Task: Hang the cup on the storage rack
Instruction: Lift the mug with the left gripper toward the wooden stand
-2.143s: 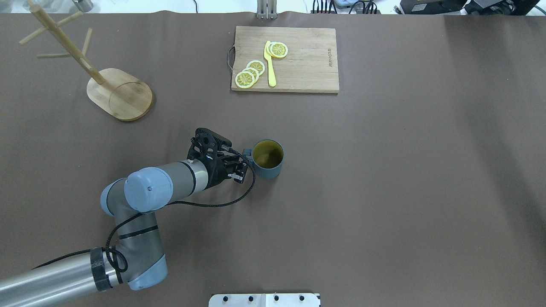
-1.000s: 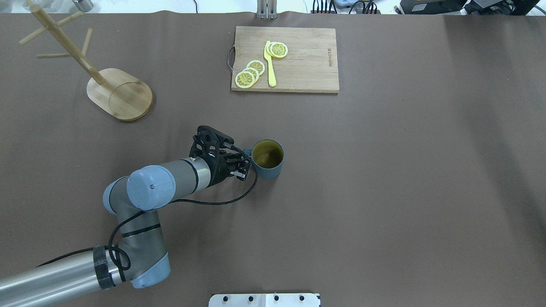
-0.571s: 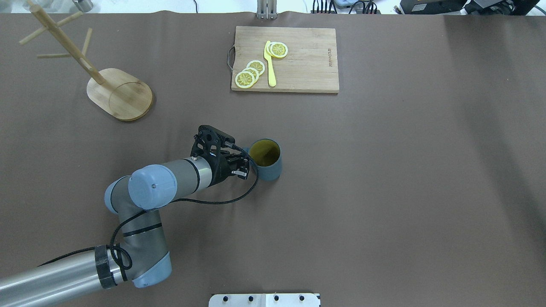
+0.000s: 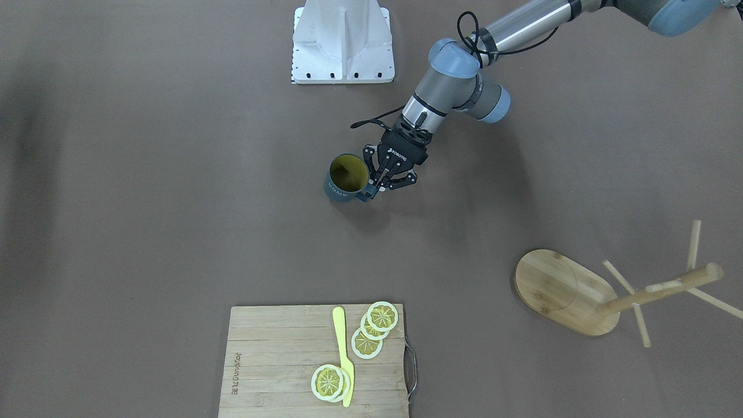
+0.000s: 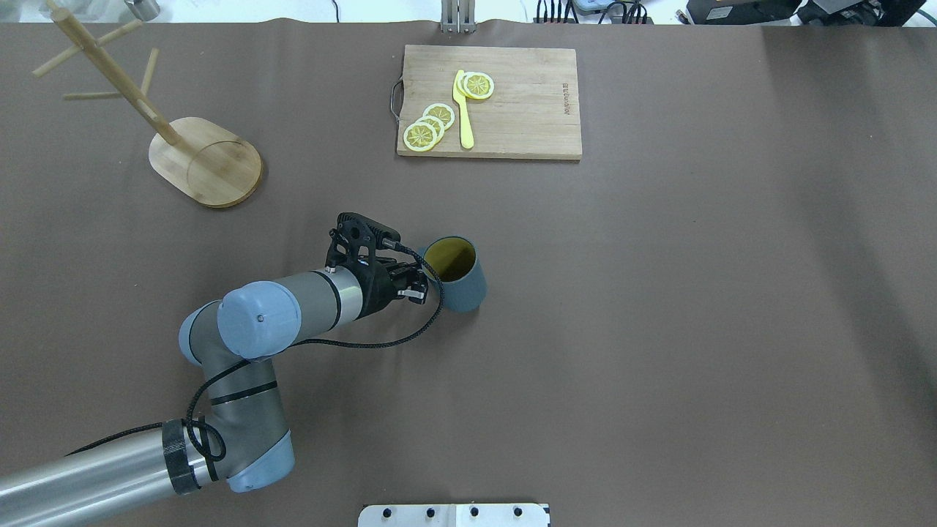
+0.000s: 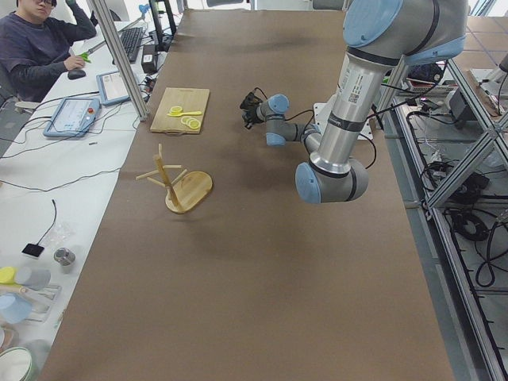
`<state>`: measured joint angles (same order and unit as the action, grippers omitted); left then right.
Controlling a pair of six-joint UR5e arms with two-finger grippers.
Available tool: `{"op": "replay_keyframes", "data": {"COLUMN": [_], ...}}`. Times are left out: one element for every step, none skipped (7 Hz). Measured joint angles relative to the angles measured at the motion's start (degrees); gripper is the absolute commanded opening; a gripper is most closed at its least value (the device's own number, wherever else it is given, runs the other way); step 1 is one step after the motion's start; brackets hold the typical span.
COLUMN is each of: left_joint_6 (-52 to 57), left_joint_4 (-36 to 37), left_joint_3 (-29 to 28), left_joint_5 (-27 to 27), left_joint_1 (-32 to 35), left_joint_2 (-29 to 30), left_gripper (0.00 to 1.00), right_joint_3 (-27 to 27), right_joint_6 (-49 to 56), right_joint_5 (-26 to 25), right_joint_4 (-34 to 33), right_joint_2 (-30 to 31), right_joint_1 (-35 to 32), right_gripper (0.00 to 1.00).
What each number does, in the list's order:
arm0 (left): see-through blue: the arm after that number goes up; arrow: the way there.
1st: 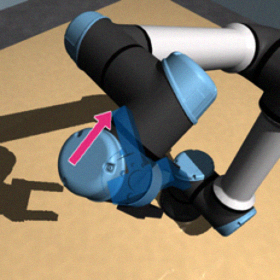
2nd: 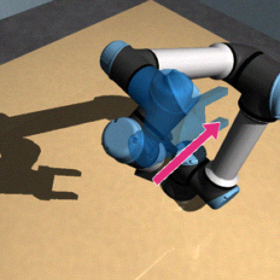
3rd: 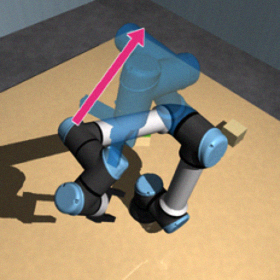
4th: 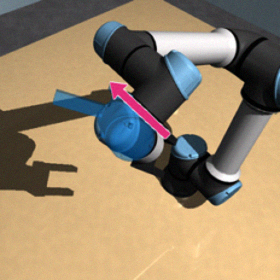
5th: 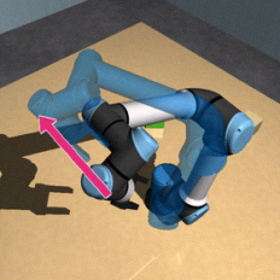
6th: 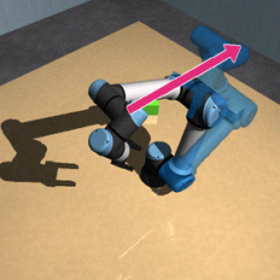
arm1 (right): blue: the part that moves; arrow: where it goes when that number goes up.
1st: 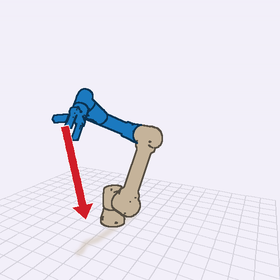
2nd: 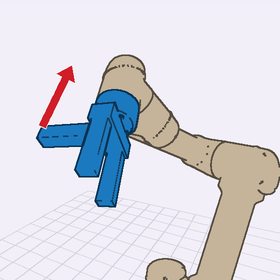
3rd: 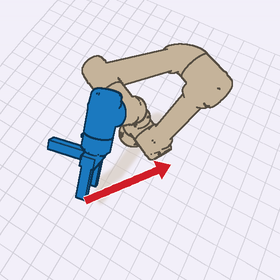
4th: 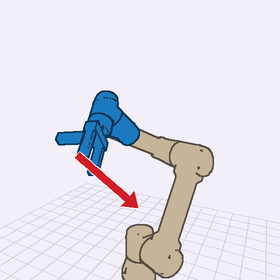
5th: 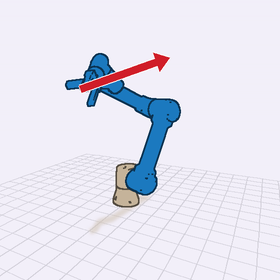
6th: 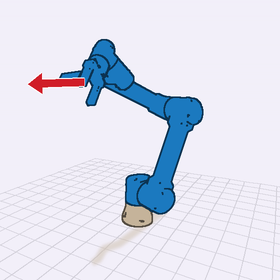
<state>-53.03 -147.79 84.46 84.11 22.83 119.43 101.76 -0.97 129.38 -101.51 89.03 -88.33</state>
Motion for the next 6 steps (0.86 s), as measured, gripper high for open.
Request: {"op": "replay_keyframes", "data": {"left_joint_6": [-1.98,-4.17,-6.40,-8.29,-11.14,-15.77], "left_joint_4": [-1.43,-2.85,-3.91,-4.48,-4.71,-4.84], "left_joint_3": [0.04,0.12,0.24,0.37,0.44,0.48], "left_joint_5": [0.05,0.18,0.40,1.42,4.65,9.68], "left_joint_1": [0.57,1.43,2.61,4.33,7.04,10.66], "left_joint_2": [-0.04,-0.06,-0.09,-0.11,-0.14,-0.22], "left_gripper": [0.00,0.00,0.00,0.00,0.00,0.00], "right_joint_3": [-0.07,-0.09,-0.09,-0.08,-0.05,0.01], "right_joint_6": [0.00,0.00,0.00,0.00,0.02,0.06], "right_joint_5": [-0.03,-0.09,-0.18,-0.29,-0.33,-0.35], "right_joint_4": [0.00,0.00,0.00,0.00,0.02,0.04], "right_joint_2": [0.08,0.22,0.45,0.61,0.81,1.16], "right_joint_1": [0.00,-0.01,-0.05,-0.08,-0.07,-0.04], "right_gripper": [1.00,1.00,1.00,1.00,1.00,1.00]}}
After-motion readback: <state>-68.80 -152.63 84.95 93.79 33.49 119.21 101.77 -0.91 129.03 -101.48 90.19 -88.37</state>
